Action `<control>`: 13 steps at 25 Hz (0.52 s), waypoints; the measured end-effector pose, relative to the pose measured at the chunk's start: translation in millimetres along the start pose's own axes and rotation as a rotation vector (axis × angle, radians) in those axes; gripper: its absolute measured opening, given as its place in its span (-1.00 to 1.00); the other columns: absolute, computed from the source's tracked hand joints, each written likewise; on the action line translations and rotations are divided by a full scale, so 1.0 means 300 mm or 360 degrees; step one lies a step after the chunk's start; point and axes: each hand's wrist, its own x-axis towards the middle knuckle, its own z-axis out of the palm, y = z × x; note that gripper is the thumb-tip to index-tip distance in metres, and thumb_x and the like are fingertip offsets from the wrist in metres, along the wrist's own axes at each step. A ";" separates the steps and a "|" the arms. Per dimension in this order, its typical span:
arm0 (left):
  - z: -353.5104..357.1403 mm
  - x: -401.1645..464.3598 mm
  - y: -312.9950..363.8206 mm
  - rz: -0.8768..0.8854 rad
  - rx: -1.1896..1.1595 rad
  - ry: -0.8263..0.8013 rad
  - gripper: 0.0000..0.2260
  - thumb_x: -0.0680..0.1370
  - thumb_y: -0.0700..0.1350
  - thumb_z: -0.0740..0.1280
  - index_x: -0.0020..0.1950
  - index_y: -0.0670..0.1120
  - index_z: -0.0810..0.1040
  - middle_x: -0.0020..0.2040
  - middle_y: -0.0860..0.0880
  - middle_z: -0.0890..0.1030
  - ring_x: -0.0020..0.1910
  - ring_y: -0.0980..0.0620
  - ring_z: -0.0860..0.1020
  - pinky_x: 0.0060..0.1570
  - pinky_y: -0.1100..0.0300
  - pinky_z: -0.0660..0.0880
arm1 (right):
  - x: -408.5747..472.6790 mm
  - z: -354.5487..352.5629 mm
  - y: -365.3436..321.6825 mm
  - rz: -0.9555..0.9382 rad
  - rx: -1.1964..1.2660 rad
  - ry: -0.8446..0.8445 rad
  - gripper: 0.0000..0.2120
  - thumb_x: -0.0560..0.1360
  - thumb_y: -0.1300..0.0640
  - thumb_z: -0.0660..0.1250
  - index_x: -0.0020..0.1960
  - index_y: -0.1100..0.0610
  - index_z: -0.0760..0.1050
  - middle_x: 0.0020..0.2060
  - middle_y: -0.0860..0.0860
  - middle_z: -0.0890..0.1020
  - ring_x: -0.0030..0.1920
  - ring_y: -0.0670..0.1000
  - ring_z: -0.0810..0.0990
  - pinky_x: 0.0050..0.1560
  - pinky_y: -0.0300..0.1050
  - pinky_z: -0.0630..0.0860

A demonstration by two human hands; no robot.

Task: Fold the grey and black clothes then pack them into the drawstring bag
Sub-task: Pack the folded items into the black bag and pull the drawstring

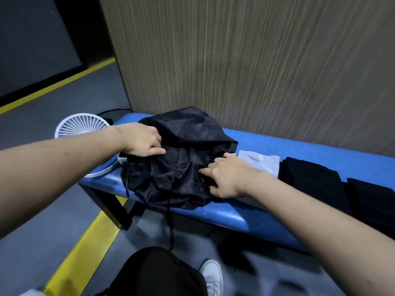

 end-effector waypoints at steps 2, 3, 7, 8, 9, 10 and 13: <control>0.010 0.007 -0.022 -0.0132 -0.0004 -0.0125 -0.52 0.57 0.35 0.08 0.20 0.10 0.60 0.28 0.13 0.49 0.35 0.07 0.35 0.26 0.03 0.44 | -0.020 0.008 0.025 0.0014 0.0050 -0.0013 -0.53 0.53 -0.15 0.17 0.40 -0.05 0.35 0.25 0.01 0.57 0.25 0.09 0.48 0.23 0.04 0.31; 0.010 0.009 -0.029 -0.0170 0.0014 -0.0150 -0.54 0.52 0.39 0.16 0.20 0.13 0.58 0.29 0.12 0.44 0.33 0.06 0.34 0.23 0.02 0.46 | -0.031 0.012 0.038 0.0024 0.0076 -0.0019 -0.57 0.52 -0.15 0.18 0.35 -0.06 0.37 0.21 0.01 0.58 0.24 0.09 0.49 0.23 0.03 0.34; -0.004 0.019 -0.035 -0.0227 0.0008 -0.0101 -0.37 0.38 0.39 0.37 0.37 0.18 0.37 0.33 0.04 0.34 0.33 -0.01 0.36 0.24 0.03 0.43 | -0.078 0.017 0.078 0.0057 0.0161 -0.0032 -0.74 0.51 -0.14 0.21 0.13 -0.07 0.49 0.04 -0.02 0.58 0.18 0.06 0.51 0.22 0.02 0.36; -0.012 0.025 -0.028 -0.0216 -0.0031 -0.0100 -0.32 0.36 0.37 0.41 0.40 0.17 0.33 0.33 0.02 0.34 0.33 -0.03 0.36 0.26 0.03 0.41 | -0.083 0.016 0.079 0.0057 0.0176 -0.0011 -0.76 0.51 -0.14 0.22 0.09 -0.06 0.51 0.02 -0.03 0.56 0.17 0.05 0.51 0.20 0.00 0.36; -0.019 0.032 -0.017 -0.0202 -0.0077 -0.0096 -0.29 0.34 0.35 0.44 0.41 0.17 0.31 0.32 0.03 0.34 0.32 -0.03 0.37 0.27 0.04 0.39 | -0.081 0.016 0.073 0.0060 0.0201 0.0038 -0.76 0.51 -0.14 0.22 0.06 -0.05 0.52 0.00 -0.04 0.55 0.14 0.05 0.51 0.17 0.00 0.36; -0.026 0.040 -0.001 -0.0179 -0.0109 -0.0054 -0.31 0.35 0.34 0.44 0.40 0.17 0.33 0.30 0.06 0.37 0.31 -0.01 0.38 0.26 0.05 0.38 | -0.073 0.014 0.060 0.0063 0.0229 0.0130 -0.75 0.51 -0.15 0.20 0.03 -0.04 0.54 -0.01 -0.03 0.54 0.11 0.06 0.52 0.14 0.00 0.38; -0.051 0.057 0.041 -0.0085 -0.0103 0.0273 -0.57 0.48 0.27 0.35 0.29 0.15 0.46 0.22 0.11 0.49 0.23 0.03 0.42 0.19 0.09 0.38 | -0.015 -0.004 0.002 0.0087 0.0197 0.0530 -0.56 0.50 -0.22 0.03 -0.01 0.05 0.54 -0.06 0.03 0.53 -0.01 0.12 0.54 0.02 0.05 0.43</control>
